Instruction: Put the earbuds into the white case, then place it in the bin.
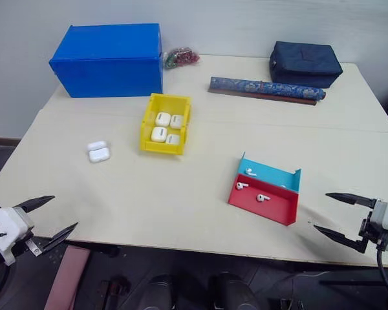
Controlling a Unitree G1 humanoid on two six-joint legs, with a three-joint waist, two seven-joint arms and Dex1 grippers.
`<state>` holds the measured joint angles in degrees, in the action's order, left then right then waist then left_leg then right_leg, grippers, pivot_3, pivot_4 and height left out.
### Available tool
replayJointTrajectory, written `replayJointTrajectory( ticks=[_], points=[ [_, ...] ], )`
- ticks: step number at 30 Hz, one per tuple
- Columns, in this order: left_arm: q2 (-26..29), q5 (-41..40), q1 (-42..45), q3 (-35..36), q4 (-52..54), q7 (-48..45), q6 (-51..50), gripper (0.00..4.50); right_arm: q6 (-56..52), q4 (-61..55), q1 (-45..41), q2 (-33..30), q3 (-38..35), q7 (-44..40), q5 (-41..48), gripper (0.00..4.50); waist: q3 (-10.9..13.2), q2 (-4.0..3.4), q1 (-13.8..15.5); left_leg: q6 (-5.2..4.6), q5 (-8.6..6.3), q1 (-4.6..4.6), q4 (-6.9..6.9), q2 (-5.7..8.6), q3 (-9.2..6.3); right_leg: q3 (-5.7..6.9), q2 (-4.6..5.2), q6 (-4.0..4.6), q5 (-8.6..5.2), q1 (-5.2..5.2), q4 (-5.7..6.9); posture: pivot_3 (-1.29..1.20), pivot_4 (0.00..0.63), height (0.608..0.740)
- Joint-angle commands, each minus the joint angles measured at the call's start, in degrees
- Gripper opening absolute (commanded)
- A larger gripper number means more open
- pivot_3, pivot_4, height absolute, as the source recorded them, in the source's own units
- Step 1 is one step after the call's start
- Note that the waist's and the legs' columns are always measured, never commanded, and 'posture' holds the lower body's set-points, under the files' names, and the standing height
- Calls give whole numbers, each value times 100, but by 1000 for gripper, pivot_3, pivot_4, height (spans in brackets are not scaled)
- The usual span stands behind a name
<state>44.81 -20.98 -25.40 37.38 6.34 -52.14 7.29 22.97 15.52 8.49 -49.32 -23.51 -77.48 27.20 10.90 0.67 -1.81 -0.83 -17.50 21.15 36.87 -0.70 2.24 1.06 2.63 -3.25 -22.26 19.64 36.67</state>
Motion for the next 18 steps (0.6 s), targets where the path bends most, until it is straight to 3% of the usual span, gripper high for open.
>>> replayJointTrajectory(
  ticks=[1, 9, 12, 18],
  points=[
    [-37, -94, -60, 77, 103, -60, -57, 4464, 87, -168, 39, 70, -163, -2, 153, 4500, 0, 0, -28, 0, 0, -2, 0, 0, 0, 0, 0, 0, 0, 0, 5, 0, 150, 740],
    [-391, -692, -147, 590, 548, 610, -1276, 4464, -289, -1117, -426, 803, 141, 750, 419, 4500, 0, 2, -24, 2, 1, -3, 12, -1, -1, 0, 0, -2, 0, 3, 28, 0, 150, 740],
    [-945, -1465, -130, 1302, 808, 2034, -2738, 4464, -599, -1896, -635, 1407, 358, 874, 1158, 4500, 1, 2, -36, 3, 1, -4, 9, -2, -2, 0, -2, -4, 0, 4, 30, 0, 150, 740],
    [-1545, -1683, -42, 1862, 1563, 4018, -4371, 4464, 88, -1886, -1157, 2117, 743, 767, 872, 4500, -5, 22, 5, 5, -2, -6, 21, -2, -5, 1, -3, -13, -1, 2, 42, 0, 150, 740]
  ],
)
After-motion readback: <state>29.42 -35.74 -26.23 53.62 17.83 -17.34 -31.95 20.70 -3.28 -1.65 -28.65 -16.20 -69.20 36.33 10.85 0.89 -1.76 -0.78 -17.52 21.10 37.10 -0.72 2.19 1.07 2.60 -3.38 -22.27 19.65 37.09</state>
